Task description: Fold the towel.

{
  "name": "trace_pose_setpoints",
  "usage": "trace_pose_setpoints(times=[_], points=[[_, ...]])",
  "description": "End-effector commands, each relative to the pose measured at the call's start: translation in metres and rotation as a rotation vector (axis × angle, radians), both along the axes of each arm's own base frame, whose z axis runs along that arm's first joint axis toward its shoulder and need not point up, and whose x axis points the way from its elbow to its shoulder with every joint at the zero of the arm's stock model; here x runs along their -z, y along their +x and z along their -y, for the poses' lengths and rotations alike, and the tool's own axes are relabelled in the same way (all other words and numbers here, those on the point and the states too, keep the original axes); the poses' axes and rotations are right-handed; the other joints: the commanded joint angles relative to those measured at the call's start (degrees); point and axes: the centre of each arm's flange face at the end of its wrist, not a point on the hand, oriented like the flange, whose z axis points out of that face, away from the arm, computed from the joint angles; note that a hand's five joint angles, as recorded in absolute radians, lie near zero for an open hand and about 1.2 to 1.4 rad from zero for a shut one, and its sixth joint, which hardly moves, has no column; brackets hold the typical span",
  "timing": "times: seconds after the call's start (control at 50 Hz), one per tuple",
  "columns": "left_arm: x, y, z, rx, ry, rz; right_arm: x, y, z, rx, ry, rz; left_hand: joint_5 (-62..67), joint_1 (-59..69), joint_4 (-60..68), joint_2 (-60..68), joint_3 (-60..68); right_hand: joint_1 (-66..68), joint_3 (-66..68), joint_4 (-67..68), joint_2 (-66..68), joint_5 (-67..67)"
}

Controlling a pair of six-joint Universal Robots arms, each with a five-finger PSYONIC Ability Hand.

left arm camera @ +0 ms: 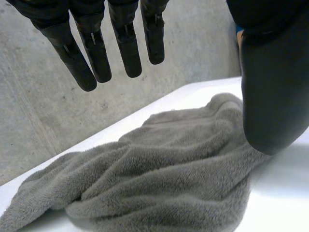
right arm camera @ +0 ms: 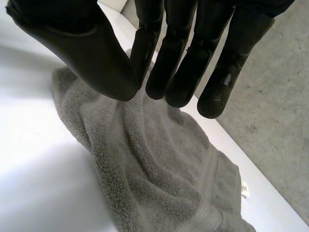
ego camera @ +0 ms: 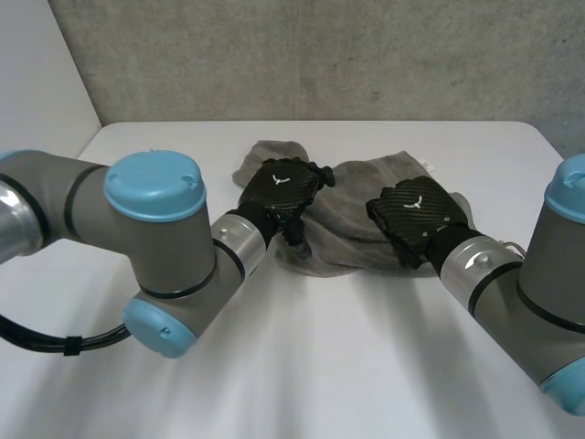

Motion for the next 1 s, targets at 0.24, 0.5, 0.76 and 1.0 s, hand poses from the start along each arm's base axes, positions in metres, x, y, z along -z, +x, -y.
trace_pose_setpoints(times=[0.24,0.5,0.76,1.0], points=[[0.05,-0.015,0.02,0.031,-0.082,0.175,0.014,-0.008,0.017,0.056,0.038,0.068,-12.73,-4.43,-4.56,-4.53,-3.61,-30.21,-30.39,-30.31,-30.19,-30.34],[0.077,-0.022,0.029,0.056,-0.15,0.281,0.022,-0.007,0.018,0.049,0.052,0.057,-5.69,2.62,2.49,2.52,3.44,-30.72,-30.9,-30.82,-30.7,-30.85],[0.084,-0.027,0.037,0.049,-0.193,0.272,0.033,-0.006,0.02,0.048,0.076,0.044,20.06,28.37,28.24,28.26,29.19,-30.38,-30.56,-30.48,-30.36,-30.51],[0.09,-0.028,0.037,0.052,-0.226,0.297,0.031,-0.006,0.021,0.048,0.072,0.046,23.6,31.91,31.78,31.8,32.73,-30.04,-30.22,-30.14,-30.02,-30.18]])
